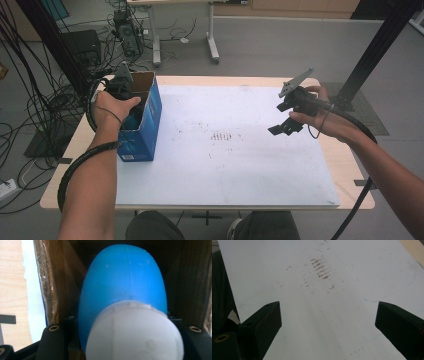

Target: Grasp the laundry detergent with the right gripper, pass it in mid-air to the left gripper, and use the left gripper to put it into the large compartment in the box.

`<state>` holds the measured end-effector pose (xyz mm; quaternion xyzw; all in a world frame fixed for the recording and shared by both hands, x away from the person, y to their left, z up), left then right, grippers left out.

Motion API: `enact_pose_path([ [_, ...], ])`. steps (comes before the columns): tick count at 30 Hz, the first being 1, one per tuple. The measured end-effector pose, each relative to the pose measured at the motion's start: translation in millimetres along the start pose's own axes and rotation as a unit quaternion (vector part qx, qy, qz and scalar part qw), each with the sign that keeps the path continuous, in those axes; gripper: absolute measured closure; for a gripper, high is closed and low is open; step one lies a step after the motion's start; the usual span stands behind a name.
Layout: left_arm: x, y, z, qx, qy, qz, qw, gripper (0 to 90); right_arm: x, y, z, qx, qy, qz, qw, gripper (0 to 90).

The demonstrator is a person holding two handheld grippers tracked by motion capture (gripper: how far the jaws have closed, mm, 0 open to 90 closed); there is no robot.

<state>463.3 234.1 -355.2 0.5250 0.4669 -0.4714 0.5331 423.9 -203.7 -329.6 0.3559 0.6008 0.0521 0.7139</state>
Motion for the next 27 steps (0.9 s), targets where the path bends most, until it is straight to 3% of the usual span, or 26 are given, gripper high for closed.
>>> enact_pose_path([
  [10,-3.8,0.6,1.3,0.009,-0.001,0.009,0.9999,34.4,1.2,1.3,-1.9,-0.001,0.002,0.003,1.0000,6.8],
  [27,-34.4,-0.9,4.9,0.031,0.018,0.027,0.9990,28.7,0.7,5.6,0.7,0.002,0.000,0.009,1.0000,6.8],
])
Point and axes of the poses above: each handheld gripper's, and its own axes: x roughly forward along the jaws, y roughly out of its top, z roughly to its right, the point moved 8 cm from there along x, roughly forward along the jaws
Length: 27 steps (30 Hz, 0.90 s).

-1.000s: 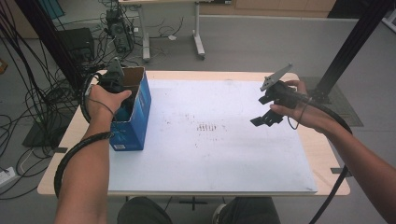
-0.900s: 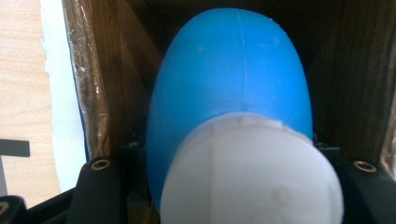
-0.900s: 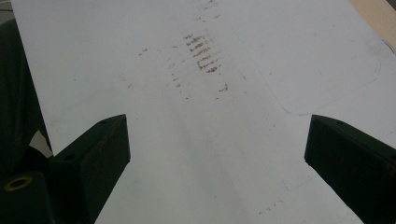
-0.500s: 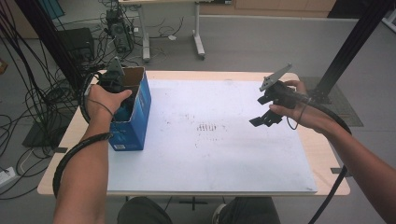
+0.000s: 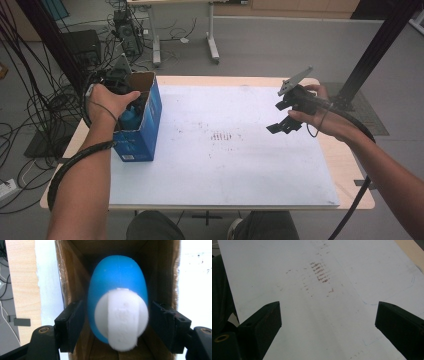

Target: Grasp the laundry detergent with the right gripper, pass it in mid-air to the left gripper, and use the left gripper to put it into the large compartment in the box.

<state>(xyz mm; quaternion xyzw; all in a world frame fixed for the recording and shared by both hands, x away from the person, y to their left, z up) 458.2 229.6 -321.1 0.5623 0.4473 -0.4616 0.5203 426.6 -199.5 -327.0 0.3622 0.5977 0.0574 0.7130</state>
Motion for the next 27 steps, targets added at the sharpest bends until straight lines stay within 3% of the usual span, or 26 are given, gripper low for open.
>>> enact_pose_path([
  [8,-27.5,-1.1,6.0,0.018,0.001,0.017,0.9997,25.1,1.0,5.9,-2.5,-0.003,0.000,-0.003,1.0000,6.8],
  [14,-49.3,7.7,23.1,0.040,-0.006,0.040,0.9984,20.0,3.4,7.8,0.4,0.001,-0.002,-0.010,0.9999,6.8],
  [20,-57.8,23.9,57.4,0.070,-0.030,0.053,0.9957,17.2,6.1,4.3,4.2,0.008,0.000,-0.016,0.9998,6.8],
  [27,-57.6,41.7,103.3,0.113,-0.058,0.056,0.9902,14.0,8.0,-0.5,13.2,0.016,-0.002,-0.024,0.9996,6.8],
])
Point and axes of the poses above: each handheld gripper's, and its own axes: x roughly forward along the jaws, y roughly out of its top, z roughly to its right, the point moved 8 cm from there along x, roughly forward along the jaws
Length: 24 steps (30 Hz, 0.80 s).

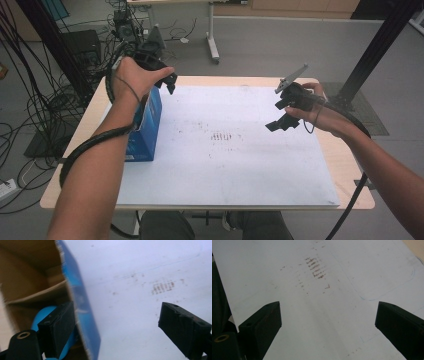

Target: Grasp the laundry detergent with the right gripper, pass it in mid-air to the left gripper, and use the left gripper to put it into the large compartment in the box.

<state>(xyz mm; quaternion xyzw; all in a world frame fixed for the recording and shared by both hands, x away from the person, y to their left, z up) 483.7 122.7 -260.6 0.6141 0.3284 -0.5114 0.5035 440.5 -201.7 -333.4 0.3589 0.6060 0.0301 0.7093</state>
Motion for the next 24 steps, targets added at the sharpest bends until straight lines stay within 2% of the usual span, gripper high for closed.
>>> enact_pose_path([
  [5,6.1,11.0,25.3,0.019,-0.015,0.003,0.9997,13.4,-1.1,-0.3,5.3,0.002,-0.003,-0.002,1.0000,6.8],
  [10,13.9,12.8,46.0,0.032,-0.028,0.000,0.9991,13.4,-3.8,-1.3,11.5,0.002,-0.010,-0.012,0.9999,6.8],
  [17,20.8,11.7,61.6,0.042,-0.036,-0.004,0.9985,12.9,-11.6,-3.2,23.3,0.006,-0.024,-0.023,0.9994,6.9],
  [24,25.7,8.7,65.0,0.043,-0.041,-0.006,0.9982,12.8,-16.4,-3.6,34.2,0.010,-0.034,-0.035,0.9988,6.9],
])
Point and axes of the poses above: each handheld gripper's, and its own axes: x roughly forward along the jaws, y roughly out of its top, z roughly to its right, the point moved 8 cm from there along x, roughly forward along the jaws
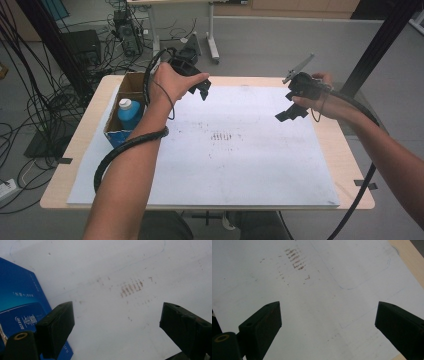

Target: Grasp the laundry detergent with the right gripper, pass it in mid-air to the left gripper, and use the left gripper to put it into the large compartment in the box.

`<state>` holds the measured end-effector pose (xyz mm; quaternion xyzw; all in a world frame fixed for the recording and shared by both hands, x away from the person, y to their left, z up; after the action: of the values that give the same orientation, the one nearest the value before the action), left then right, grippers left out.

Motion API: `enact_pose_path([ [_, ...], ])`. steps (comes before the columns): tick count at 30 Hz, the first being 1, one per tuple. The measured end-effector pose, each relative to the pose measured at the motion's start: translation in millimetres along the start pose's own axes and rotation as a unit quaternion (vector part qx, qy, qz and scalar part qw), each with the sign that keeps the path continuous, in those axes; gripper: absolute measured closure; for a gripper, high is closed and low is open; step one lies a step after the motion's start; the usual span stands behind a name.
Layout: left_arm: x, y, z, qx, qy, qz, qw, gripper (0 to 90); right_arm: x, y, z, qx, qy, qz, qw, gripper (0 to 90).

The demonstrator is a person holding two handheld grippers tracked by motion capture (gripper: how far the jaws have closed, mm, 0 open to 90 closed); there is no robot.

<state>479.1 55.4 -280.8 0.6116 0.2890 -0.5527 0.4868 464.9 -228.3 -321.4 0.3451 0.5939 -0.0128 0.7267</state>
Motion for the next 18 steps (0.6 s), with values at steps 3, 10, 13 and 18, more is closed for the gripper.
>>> enact_pose_path([
  [3,2.2,-2.4,-1.5,0.002,-0.001,-0.004,1.0000,12.8,0.0,2.7,1.4,-0.002,-0.002,-0.002,1.0000,6.9],
  [10,2.9,-5.7,-6.2,0.000,-0.002,-0.005,1.0000,12.8,1.9,6.0,-0.9,-0.006,0.000,-0.005,1.0000,7.3],
  [13,2.3,-5.9,-7.0,0.000,-0.003,-0.003,1.0000,12.8,2.7,6.3,-1.0,-0.006,0.001,-0.007,1.0000,7.3],
  [18,3.6,-6.5,-7.4,0.001,-0.003,-0.005,1.0000,12.8,4.7,5.5,-0.2,-0.005,0.001,-0.008,1.0000,7.3],
])
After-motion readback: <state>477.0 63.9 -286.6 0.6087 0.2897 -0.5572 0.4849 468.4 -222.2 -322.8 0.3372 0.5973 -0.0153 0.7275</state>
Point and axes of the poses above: each handheld gripper's, and its own axes: x roughly forward along the jaws, y roughly out of its top, z roughly to its right, the point moved 8 cm from there along x, roughly forward along the jaws
